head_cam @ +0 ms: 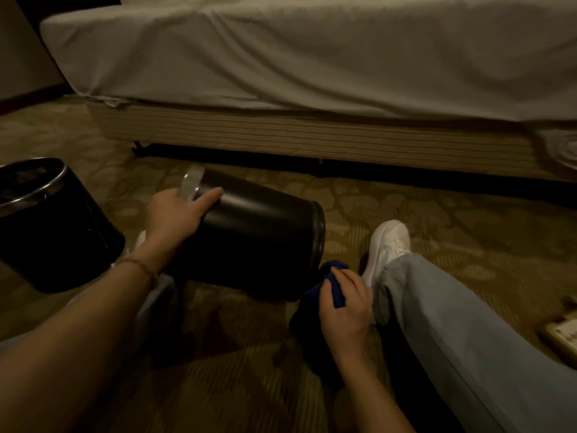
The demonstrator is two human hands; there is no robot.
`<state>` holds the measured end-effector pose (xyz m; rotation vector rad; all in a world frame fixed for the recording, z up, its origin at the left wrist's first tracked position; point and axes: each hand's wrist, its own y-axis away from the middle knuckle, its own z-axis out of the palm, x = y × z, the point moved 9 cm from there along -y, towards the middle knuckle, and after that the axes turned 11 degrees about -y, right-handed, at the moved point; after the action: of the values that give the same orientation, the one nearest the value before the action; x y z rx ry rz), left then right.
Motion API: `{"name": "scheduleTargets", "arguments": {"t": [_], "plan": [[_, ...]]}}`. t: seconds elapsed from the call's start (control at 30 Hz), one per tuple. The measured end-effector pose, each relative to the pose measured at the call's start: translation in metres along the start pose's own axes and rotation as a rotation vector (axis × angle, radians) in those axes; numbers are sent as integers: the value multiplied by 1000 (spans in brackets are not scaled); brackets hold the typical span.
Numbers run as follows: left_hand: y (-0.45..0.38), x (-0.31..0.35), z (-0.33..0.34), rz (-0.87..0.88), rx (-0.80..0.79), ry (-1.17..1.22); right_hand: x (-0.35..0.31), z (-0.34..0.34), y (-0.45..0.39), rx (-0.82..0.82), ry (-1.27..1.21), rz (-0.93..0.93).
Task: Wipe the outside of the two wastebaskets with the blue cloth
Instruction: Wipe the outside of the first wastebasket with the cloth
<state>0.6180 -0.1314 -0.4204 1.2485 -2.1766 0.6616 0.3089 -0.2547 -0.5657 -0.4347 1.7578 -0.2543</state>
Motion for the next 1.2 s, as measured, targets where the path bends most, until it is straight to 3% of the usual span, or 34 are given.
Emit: {"name": "scheduleTargets", "arguments": {"t": [0.1,0.2,0.37,0.53,0.77,0.97,1.2], "plan": [[-6,40,15,53,-313,6,0,-11,-6,24,-1,6],[2,57,23,155,-428,-52,2,-23,-12,50,1,13],[-6,50,17,311,-435,-238,-21,-31,-47,71,5,-141],[-3,55,9,347,-177,-252,-30,9,-59,-122,102,-211],[-8,62,12,343,-155,-219,-29,12,-17,-97,143,-252],[-17,48,4,304,-125,-255,-10,36,60,-229,93,-293],[-23,24,-1,223,-160,-202,-32,-4,-17,63,-4,-150]]}}
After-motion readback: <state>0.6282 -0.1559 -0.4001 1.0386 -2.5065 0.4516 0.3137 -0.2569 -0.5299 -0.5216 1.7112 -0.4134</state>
